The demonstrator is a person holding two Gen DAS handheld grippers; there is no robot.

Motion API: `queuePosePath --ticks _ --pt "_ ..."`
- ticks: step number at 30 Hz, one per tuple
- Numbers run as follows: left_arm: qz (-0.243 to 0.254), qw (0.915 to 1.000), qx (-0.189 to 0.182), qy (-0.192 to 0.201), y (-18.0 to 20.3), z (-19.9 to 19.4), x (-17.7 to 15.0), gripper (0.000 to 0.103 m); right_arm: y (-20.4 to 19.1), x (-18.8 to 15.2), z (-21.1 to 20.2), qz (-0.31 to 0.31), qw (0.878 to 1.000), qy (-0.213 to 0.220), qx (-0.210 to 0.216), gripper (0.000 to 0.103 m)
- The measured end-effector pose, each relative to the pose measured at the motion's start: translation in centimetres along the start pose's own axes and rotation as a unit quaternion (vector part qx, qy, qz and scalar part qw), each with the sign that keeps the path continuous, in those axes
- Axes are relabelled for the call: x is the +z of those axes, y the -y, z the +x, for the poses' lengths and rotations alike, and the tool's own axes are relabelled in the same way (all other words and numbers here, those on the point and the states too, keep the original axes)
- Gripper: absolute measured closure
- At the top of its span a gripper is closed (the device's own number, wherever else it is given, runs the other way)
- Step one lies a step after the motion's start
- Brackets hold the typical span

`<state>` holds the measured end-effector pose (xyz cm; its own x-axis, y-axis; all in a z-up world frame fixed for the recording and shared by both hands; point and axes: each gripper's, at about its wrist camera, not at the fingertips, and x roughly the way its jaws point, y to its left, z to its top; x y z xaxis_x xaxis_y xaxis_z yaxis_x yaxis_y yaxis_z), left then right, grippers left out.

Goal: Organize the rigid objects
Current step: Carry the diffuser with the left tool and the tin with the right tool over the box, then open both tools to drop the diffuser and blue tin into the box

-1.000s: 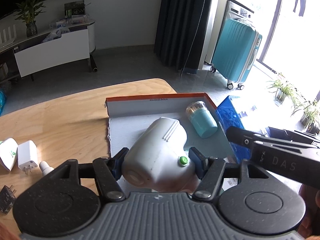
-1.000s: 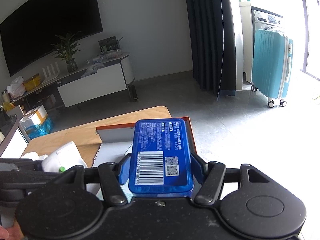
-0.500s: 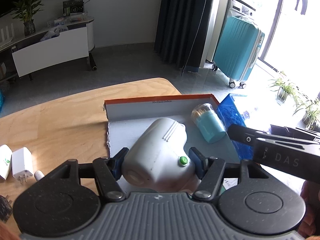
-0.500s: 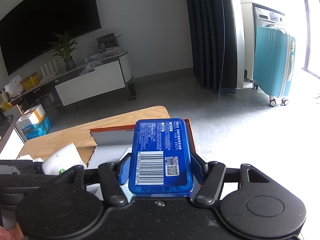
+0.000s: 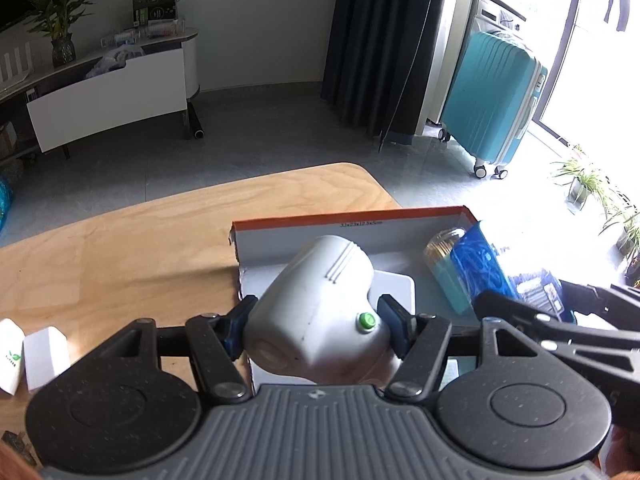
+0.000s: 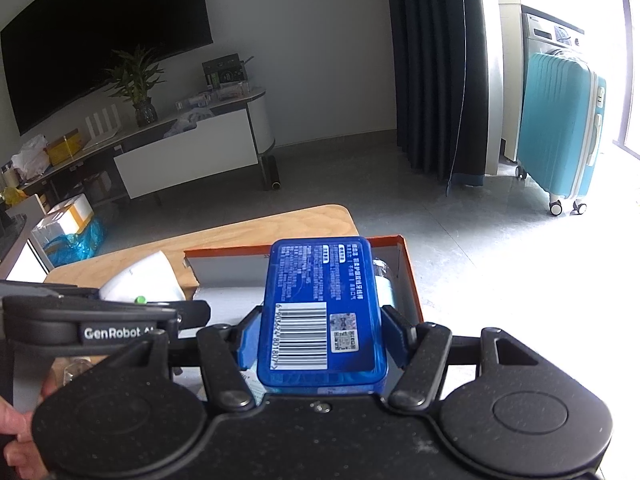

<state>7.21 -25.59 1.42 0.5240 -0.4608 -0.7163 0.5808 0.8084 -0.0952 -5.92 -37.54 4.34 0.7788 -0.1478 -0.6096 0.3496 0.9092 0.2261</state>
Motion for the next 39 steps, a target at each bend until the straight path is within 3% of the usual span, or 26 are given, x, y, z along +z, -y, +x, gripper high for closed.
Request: queuePosePath --ticks 17,23,26,27,28,39 --pt "-0.014 0.9996 -0.010 -0.023 -1.1 3.3 1.2 0.037 -1.1 1.1 3.8 -0.037 0.999 -0.020 -0.023 0.028" --pt "-0.019 0.9991 -0.022 -0.029 -1.3 4.4 1.4 0.037 -0.2 0.9 1.9 -0.040 0.999 0.013 -0.029 0.026" --pt "-0.039 0.9973 -0.051 -0.037 -1.5 5.2 1.6 0.038 0.3 0.9 1.3 -0.033 0.999 0.021 -0.034 0.026" --pt "-0.044 0.9966 -0.060 -0.035 -1.5 5.3 1.6 0.032 0.4 0.8 1.1 -0.031 0.999 0.022 -0.032 0.026" --pt "-0.045 0.9966 -0.059 -0.035 -1.4 5.2 1.7 0.019 0.5 0.8 0.9 -0.030 0.999 0.023 -0.032 0.026" --pt "-0.036 0.9989 -0.027 -0.006 -1.7 1.0 1.6 0.014 -0.9 0.7 -0.5 -0.027 0.999 0.030 -0.022 0.026"
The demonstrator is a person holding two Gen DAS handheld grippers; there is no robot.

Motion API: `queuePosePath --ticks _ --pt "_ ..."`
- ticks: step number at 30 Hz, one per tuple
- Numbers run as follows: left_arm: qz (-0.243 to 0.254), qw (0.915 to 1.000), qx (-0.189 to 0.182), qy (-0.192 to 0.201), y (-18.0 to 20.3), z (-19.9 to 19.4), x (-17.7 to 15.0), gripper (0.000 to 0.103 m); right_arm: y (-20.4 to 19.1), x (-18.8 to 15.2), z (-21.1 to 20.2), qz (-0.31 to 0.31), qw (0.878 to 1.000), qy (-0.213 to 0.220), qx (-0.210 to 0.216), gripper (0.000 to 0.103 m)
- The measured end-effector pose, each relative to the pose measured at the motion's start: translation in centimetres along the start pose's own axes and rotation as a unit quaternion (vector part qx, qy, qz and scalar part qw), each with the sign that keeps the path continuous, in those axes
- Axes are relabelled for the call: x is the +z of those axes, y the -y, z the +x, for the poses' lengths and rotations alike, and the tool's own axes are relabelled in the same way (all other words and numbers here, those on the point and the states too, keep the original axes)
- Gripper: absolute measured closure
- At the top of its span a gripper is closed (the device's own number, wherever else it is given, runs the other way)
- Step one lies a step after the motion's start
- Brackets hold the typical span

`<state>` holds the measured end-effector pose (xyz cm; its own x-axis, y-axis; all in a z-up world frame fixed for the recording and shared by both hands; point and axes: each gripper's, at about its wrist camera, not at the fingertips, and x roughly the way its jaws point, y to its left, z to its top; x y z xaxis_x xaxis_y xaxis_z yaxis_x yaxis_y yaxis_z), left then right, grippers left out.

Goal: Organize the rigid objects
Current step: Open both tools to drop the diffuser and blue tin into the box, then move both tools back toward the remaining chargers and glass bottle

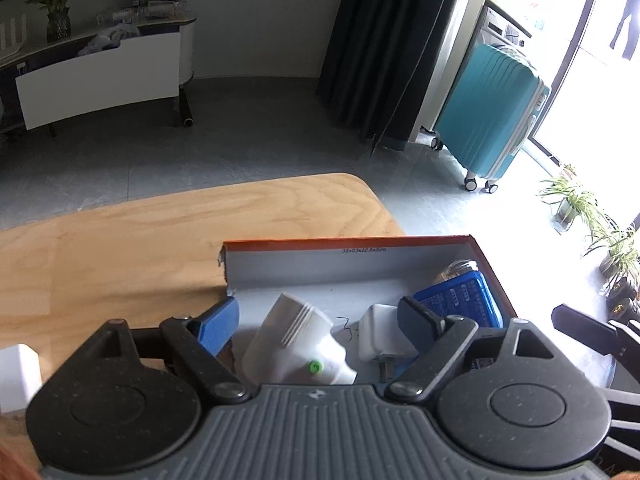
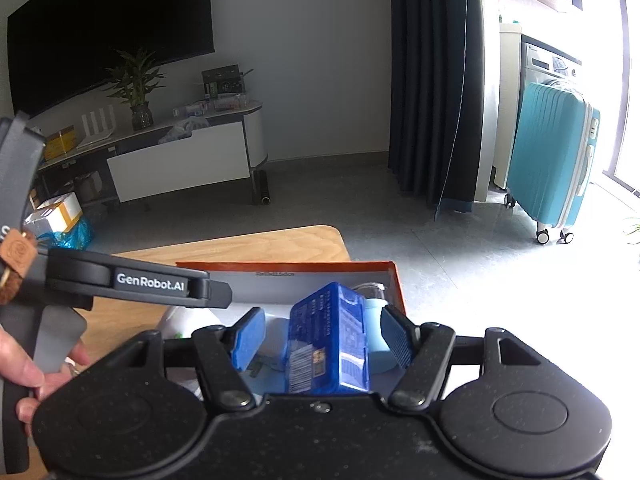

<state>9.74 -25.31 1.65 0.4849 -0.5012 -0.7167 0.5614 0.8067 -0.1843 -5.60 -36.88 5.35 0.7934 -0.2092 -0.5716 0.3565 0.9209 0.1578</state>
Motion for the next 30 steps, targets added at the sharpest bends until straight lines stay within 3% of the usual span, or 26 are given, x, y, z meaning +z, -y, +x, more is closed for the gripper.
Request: queuePosePath --ticks 9,17,19,30 --pt "0.013 0.9981 0.059 0.009 -0.5 -4.2 -1.7 0.011 -1.9 -0.6 -1.7 0.010 1.000 -0.006 0.024 0.026" --pt "-0.009 0.9966 0.081 0.011 -2.2 -6.6 -4.1 0.010 -4.1 -1.6 -2.6 0.001 0.999 -0.021 0.042 0.025" --pt "-0.020 0.9959 0.087 0.012 -2.6 -7.1 -4.7 0.004 -4.6 -1.8 -2.8 0.000 0.999 -0.023 0.048 0.025" --pt "-0.040 0.9929 0.111 0.015 -5.0 -9.4 -6.9 0.004 -7.9 -2.7 -3.6 -0.022 0.997 -0.031 0.073 0.025"
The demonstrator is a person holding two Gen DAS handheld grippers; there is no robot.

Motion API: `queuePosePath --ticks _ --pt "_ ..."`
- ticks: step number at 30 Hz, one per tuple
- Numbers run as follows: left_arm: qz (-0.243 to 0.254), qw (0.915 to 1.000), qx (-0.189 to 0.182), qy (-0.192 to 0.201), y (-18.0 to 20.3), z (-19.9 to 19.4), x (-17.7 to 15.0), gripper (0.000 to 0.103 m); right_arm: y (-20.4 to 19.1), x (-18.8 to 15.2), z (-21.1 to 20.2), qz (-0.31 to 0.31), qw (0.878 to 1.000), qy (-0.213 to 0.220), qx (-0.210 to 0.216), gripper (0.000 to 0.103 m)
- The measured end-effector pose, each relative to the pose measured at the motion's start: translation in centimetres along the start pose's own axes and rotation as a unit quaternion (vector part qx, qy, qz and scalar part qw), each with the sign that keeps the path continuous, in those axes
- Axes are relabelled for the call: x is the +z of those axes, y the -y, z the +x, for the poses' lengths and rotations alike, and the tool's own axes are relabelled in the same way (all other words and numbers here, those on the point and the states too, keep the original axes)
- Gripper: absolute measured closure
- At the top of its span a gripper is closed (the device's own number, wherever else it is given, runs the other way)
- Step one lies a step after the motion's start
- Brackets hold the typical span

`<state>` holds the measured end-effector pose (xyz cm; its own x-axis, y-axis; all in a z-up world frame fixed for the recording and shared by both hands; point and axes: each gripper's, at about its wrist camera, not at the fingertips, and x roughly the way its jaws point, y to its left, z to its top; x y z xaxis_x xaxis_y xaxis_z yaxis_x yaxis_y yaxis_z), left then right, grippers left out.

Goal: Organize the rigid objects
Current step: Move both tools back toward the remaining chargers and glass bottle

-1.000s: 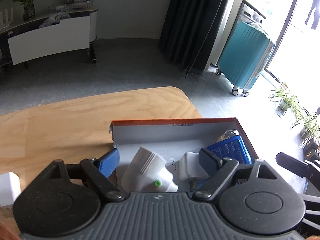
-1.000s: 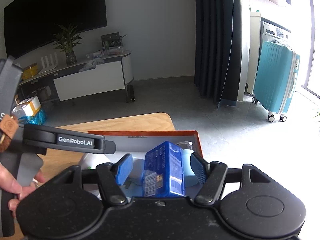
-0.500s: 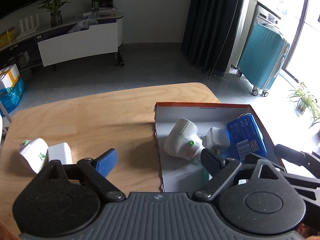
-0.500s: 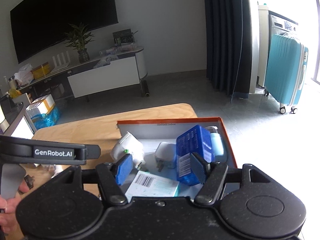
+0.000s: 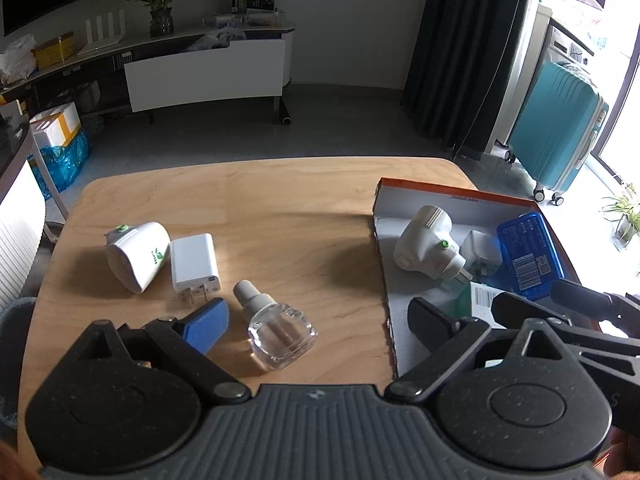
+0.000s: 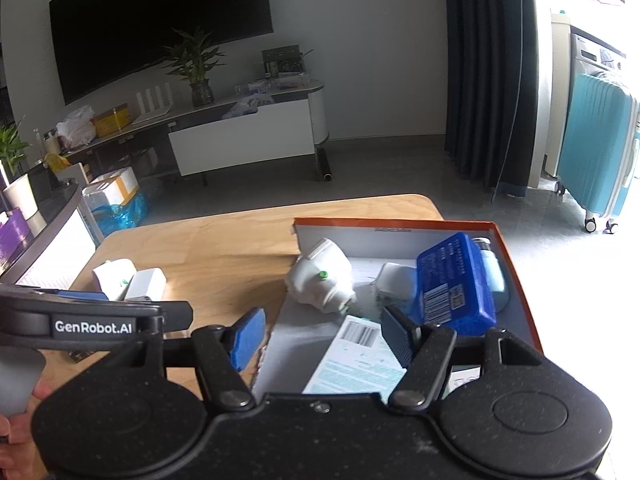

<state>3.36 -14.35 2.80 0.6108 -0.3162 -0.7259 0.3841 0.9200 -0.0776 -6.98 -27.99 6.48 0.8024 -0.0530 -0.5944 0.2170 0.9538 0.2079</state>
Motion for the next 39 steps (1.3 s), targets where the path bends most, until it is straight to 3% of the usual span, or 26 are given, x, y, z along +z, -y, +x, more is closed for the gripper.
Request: queuePosePath --ticks 18,31,36,39 --pt "-0.041 0.9983 0.041 0.003 -6.7 -2.8 -1.8 0.004 -6.2 -0.7 1.0 -0.031 0.998 -0.018 0.050 0.025" --pt "-0.074 0.9966 0.038 -0.002 -11.9 -3.3 -3.9 0.004 -10.6 -1.8 2.1 -0.062 0.994 -0.040 0.074 0.025" --pt "-0.069 0.9967 0.040 -0.013 -13.8 -2.5 -4.9 0.004 -11.0 -2.3 2.4 -0.064 0.994 -0.043 0.072 0.025" --pt "-0.042 0.9982 0.038 -0.021 -14.4 -1.7 -5.1 0.004 -11.2 -2.6 2.6 -0.064 0.994 -0.047 0.071 0.025"
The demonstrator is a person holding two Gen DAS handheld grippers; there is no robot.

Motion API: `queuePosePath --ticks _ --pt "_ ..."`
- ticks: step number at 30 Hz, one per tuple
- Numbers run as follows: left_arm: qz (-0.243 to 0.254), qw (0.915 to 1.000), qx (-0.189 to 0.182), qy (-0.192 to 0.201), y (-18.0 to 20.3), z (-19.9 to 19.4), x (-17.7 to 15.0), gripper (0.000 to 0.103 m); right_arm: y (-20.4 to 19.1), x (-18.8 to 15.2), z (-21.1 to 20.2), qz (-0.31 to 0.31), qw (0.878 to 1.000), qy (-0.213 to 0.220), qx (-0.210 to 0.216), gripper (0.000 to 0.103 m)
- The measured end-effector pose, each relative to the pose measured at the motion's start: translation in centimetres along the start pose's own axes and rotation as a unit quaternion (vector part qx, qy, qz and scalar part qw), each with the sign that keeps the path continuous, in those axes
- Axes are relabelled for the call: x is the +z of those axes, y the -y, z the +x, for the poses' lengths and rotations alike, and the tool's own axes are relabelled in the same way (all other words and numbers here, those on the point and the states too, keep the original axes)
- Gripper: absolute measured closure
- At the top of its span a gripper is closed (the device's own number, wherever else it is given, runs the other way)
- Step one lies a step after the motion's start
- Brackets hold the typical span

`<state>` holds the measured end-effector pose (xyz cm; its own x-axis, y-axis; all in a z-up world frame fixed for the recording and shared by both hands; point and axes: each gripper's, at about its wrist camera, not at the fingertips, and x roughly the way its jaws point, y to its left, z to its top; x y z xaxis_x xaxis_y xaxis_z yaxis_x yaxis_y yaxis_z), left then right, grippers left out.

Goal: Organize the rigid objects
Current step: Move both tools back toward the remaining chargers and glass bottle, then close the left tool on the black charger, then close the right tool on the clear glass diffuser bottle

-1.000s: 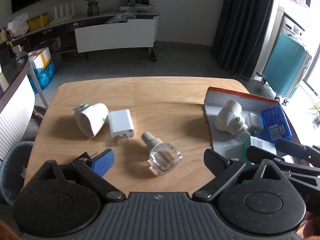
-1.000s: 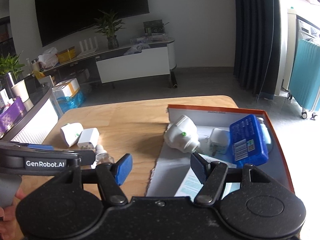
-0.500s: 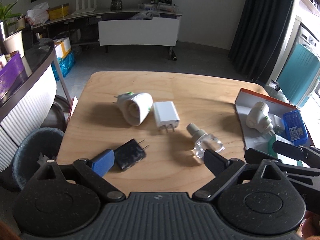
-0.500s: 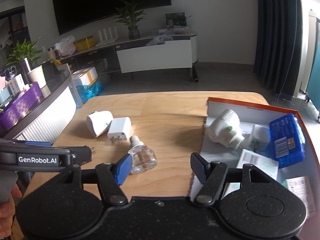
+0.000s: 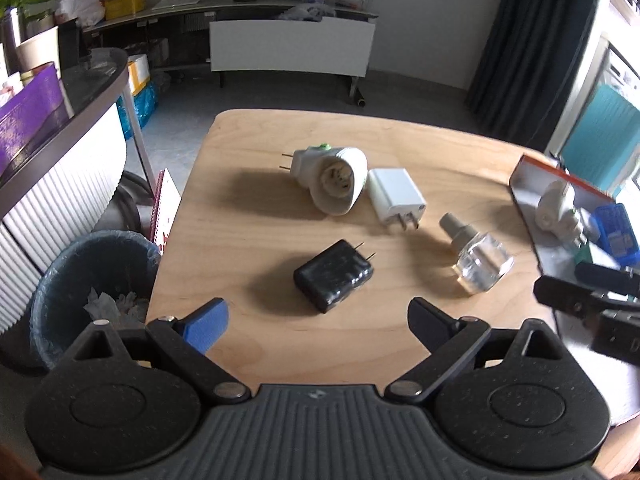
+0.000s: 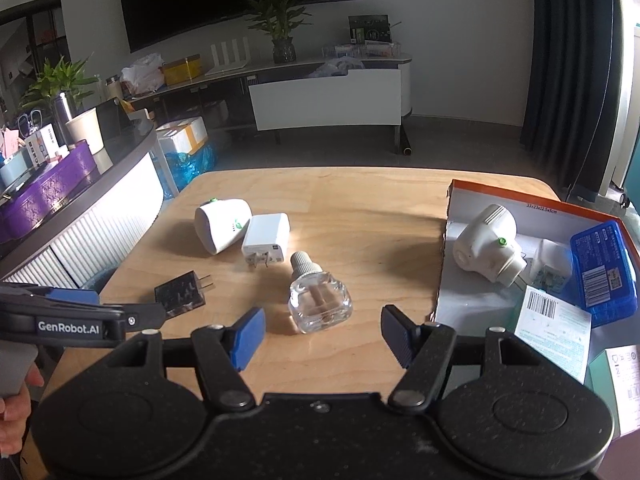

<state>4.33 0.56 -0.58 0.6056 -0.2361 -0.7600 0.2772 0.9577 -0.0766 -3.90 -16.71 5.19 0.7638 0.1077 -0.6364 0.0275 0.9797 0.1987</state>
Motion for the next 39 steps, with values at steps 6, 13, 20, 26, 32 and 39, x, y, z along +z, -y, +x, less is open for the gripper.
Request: queuePosePath --ticks 6,13,20,26,32,39 --pt "0.069 0.9975 0.011 -0.008 -0.7 1.8 -0.2 0.004 -0.5 -0.4 0.5 -0.004 1.000 -0.008 0.001 0.025" --pt "0.080 0.9968 -0.004 0.002 -1.5 3.4 -0.1 0.004 -0.4 -0.2 0.9 -0.009 1.000 -0.009 0.001 0.025" --pt "0.101 0.9943 -0.029 0.021 -0.4 4.5 0.3 0.020 0.5 -0.2 1.6 -0.002 1.000 -0.010 0.002 0.025" --pt "0.105 0.9930 -0.031 0.043 -0.1 4.5 0.2 0.046 1.1 -0.3 2.3 0.006 1.000 -0.012 0.005 0.025" --pt "0.085 0.9950 -0.036 0.039 0.0 4.1 0.2 0.067 1.2 0.0 3.6 0.001 1.000 -0.019 0.017 0.025" --pt "0.045 0.9979 -0.021 0.042 0.4 3.1 0.4 0.067 0.8 0.9 5.9 -0.040 0.998 -0.031 0.035 0.023"
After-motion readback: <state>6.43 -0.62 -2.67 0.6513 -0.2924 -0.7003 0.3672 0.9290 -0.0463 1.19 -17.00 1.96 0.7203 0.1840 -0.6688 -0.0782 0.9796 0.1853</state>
